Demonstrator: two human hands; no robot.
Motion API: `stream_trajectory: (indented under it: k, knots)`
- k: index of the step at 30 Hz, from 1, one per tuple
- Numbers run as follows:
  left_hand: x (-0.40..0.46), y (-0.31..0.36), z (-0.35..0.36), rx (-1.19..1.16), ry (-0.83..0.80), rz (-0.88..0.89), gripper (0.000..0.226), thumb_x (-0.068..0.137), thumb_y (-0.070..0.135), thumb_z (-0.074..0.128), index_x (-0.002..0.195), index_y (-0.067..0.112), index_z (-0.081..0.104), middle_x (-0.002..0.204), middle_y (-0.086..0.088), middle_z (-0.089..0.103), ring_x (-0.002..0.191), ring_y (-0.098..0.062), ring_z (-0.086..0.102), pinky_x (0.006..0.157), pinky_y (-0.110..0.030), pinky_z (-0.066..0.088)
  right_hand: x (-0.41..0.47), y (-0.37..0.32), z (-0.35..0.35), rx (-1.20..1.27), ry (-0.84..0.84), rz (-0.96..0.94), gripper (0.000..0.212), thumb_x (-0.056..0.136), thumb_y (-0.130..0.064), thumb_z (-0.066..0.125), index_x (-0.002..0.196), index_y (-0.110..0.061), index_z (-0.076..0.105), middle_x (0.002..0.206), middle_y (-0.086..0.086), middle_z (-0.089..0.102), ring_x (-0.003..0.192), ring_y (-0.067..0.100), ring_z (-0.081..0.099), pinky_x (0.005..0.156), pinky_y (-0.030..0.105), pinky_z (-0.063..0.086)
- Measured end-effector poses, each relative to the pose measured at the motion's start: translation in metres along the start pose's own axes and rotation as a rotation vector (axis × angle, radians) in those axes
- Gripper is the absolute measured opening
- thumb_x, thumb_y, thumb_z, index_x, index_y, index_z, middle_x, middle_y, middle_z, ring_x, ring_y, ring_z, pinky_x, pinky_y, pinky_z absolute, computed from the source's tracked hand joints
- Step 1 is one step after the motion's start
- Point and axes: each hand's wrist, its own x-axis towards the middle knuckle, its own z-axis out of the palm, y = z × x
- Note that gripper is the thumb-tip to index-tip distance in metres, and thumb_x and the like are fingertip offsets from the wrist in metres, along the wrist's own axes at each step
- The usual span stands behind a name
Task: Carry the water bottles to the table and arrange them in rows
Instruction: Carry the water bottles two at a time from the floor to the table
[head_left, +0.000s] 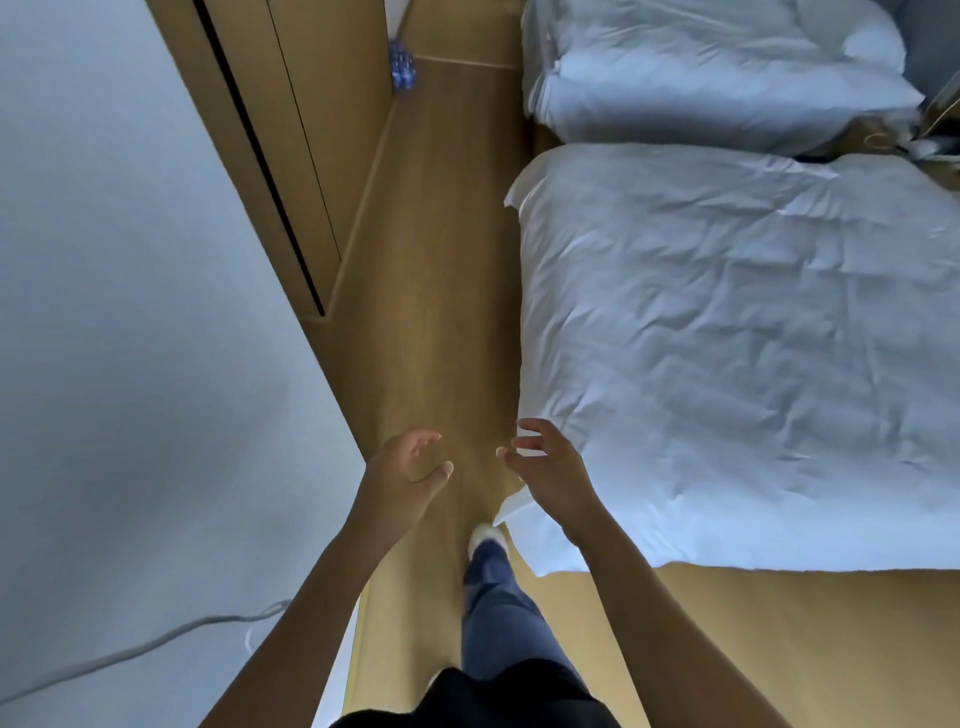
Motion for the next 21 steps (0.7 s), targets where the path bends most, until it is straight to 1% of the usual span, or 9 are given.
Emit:
stream_trajectory:
  k: [1, 3, 4, 7, 9, 11, 14, 16, 21]
  knots:
    - [0.022, 0.003, -0.001, -0.005, -0.001, -0.003, 0.037, 0.089, 0.029, 0.07, 0.123, 0.023, 0.058, 0.13, 0.006, 0.059, 0.121, -0.009, 0.052, 0.089, -0.02, 0.04, 0.022, -0.007, -0.001, -0.005, -0.005, -0.001, 0.05, 0.091, -0.029, 0.069, 0.136, -0.021, 0.05, 0.126, 0.0, 0.059, 0.112, 0.018, 0.06, 0.091, 0.029, 0.053]
    - [0.072, 0.011, -0.003, -0.007, 0.0, -0.007, 0.036, 0.09, 0.029, 0.069, 0.124, 0.024, 0.058, 0.131, 0.007, 0.058, 0.121, -0.007, 0.05, 0.09, -0.021, 0.039, 0.071, -0.024, -0.004, -0.001, -0.023, 0.0, 0.049, 0.091, -0.029, 0.07, 0.135, -0.021, 0.051, 0.126, -0.001, 0.059, 0.112, 0.017, 0.059, 0.097, 0.033, 0.049]
    - [0.098, 0.017, -0.004, -0.004, 0.005, -0.008, 0.036, 0.09, 0.029, 0.069, 0.124, 0.024, 0.057, 0.132, 0.007, 0.058, 0.12, -0.006, 0.049, 0.091, -0.021, 0.038, 0.097, -0.033, -0.007, 0.005, -0.032, -0.003, 0.048, 0.09, -0.028, 0.07, 0.134, -0.022, 0.051, 0.125, -0.001, 0.06, 0.109, 0.015, 0.06, 0.094, 0.03, 0.05]
    - [0.178, 0.038, -0.012, 0.014, 0.031, 0.005, 0.037, 0.092, 0.028, 0.066, 0.127, 0.024, 0.057, 0.132, 0.007, 0.057, 0.117, -0.002, 0.047, 0.093, -0.02, 0.036, 0.177, -0.066, -0.016, 0.024, -0.059, -0.044, 0.048, 0.09, -0.027, 0.071, 0.134, -0.021, 0.051, 0.113, -0.006, 0.059, 0.094, 0.003, 0.059, 0.07, 0.014, 0.047]
    - [0.228, 0.055, -0.019, 0.012, 0.039, 0.004, 0.036, 0.093, 0.027, 0.065, 0.128, 0.023, 0.056, 0.132, 0.006, 0.057, 0.117, -0.001, 0.046, 0.094, -0.02, 0.035, 0.226, -0.092, -0.022, 0.019, -0.085, -0.061, 0.05, 0.09, -0.03, 0.072, 0.135, -0.022, 0.05, 0.109, -0.01, 0.057, 0.092, -0.001, 0.058, 0.064, 0.009, 0.042]
    - [0.274, 0.074, -0.026, -0.003, 0.038, -0.002, 0.036, 0.093, 0.025, 0.064, 0.128, 0.021, 0.057, 0.133, 0.006, 0.056, 0.119, -0.001, 0.046, 0.094, -0.018, 0.035, 0.269, -0.117, -0.03, -0.019, -0.099, -0.084, 0.053, 0.089, -0.035, 0.072, 0.135, -0.024, 0.05, 0.11, -0.01, 0.059, 0.097, 0.002, 0.059, 0.067, 0.013, 0.044]
    - [0.341, 0.091, -0.036, -0.037, 0.052, -0.011, 0.035, 0.092, 0.022, 0.065, 0.127, 0.019, 0.059, 0.131, 0.006, 0.058, 0.123, -0.007, 0.05, 0.093, -0.017, 0.035, 0.331, -0.149, -0.038, -0.055, -0.085, -0.097, 0.054, 0.088, -0.039, 0.071, 0.136, -0.023, 0.05, 0.118, -0.006, 0.061, 0.106, 0.011, 0.06, 0.085, 0.024, 0.05]
    - [0.382, 0.098, -0.042, -0.049, 0.062, -0.022, 0.033, 0.092, 0.024, 0.066, 0.125, 0.022, 0.059, 0.13, 0.008, 0.057, 0.122, -0.007, 0.05, 0.092, -0.018, 0.035, 0.37, -0.168, -0.04, -0.06, -0.08, -0.092, 0.054, 0.089, -0.038, 0.071, 0.136, -0.022, 0.05, 0.121, -0.003, 0.06, 0.109, 0.013, 0.06, 0.094, 0.028, 0.05]
    - [0.492, 0.104, -0.062, -0.09, 0.058, -0.066, 0.03, 0.091, 0.026, 0.067, 0.118, 0.032, 0.056, 0.128, 0.01, 0.056, 0.121, -0.008, 0.05, 0.096, -0.024, 0.037, 0.471, -0.212, -0.036, -0.067, -0.093, -0.077, 0.049, 0.09, -0.036, 0.07, 0.133, -0.021, 0.052, 0.109, -0.011, 0.059, 0.099, 0.005, 0.06, 0.082, 0.02, 0.049]
